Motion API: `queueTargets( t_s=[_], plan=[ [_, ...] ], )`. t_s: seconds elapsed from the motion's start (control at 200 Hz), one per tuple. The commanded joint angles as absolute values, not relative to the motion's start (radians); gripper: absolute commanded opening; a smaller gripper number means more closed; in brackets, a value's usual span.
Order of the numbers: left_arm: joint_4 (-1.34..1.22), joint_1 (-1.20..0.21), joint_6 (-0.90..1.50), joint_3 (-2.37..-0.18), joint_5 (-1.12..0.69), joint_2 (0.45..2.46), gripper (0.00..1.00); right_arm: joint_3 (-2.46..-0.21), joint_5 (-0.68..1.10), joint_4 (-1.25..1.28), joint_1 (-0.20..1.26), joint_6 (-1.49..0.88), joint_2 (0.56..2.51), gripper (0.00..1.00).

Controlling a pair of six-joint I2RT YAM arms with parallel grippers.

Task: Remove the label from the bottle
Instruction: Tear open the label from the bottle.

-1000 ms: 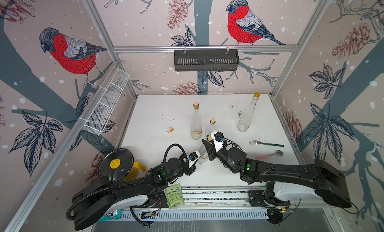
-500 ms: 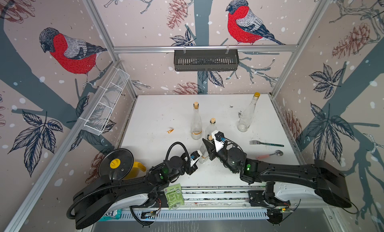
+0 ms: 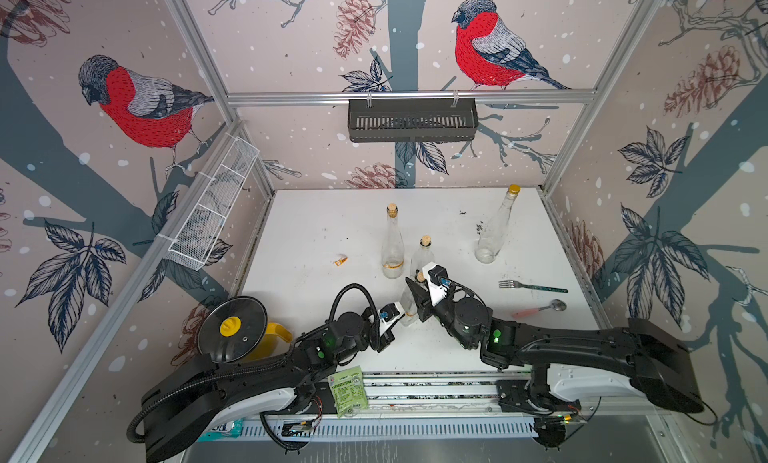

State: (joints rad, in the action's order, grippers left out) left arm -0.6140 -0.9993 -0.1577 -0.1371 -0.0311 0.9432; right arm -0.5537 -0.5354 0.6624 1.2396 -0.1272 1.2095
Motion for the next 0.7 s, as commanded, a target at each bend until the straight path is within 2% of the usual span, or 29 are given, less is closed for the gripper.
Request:
queueTargets(
  t_s=[0.0,0.26,0.31,0.395,0.43,0.53,0.695],
  plan=[
    [-0.614,-1.001,-0.153,-0.139,-0.070,0.932,0.00,-0.557,-0.604,0.708,1.245,-0.091,1.203,0.00],
    [-0.601,-1.002,-0.120,-0.141,-0.075,0.931,0.00,-0.552,-0.624,0.720,1.253,-0.082,1.202,0.00],
    [-0.604,-1.001,-0.107,-0.141,-0.062,0.931,0.14,-0.551,-0.626,0.721,1.255,-0.082,1.202,0.00],
    [-0.621,-1.000,-0.104,-0.134,-0.042,0.942,0.49,-0.548,-0.623,0.725,1.255,-0.081,1.199,0.00],
    [-0.625,-1.002,-0.104,-0.137,-0.036,0.950,0.56,-0.548,-0.619,0.726,1.255,-0.081,1.200,0.00],
    [-0.647,-1.001,-0.118,-0.146,-0.026,0.983,0.61,-0.546,-0.605,0.728,1.258,-0.075,1.197,0.00],
    [-0.697,-1.000,-0.135,-0.161,-0.003,1.039,0.59,-0.534,-0.575,0.737,1.261,-0.069,1.184,0.00]
  ],
)
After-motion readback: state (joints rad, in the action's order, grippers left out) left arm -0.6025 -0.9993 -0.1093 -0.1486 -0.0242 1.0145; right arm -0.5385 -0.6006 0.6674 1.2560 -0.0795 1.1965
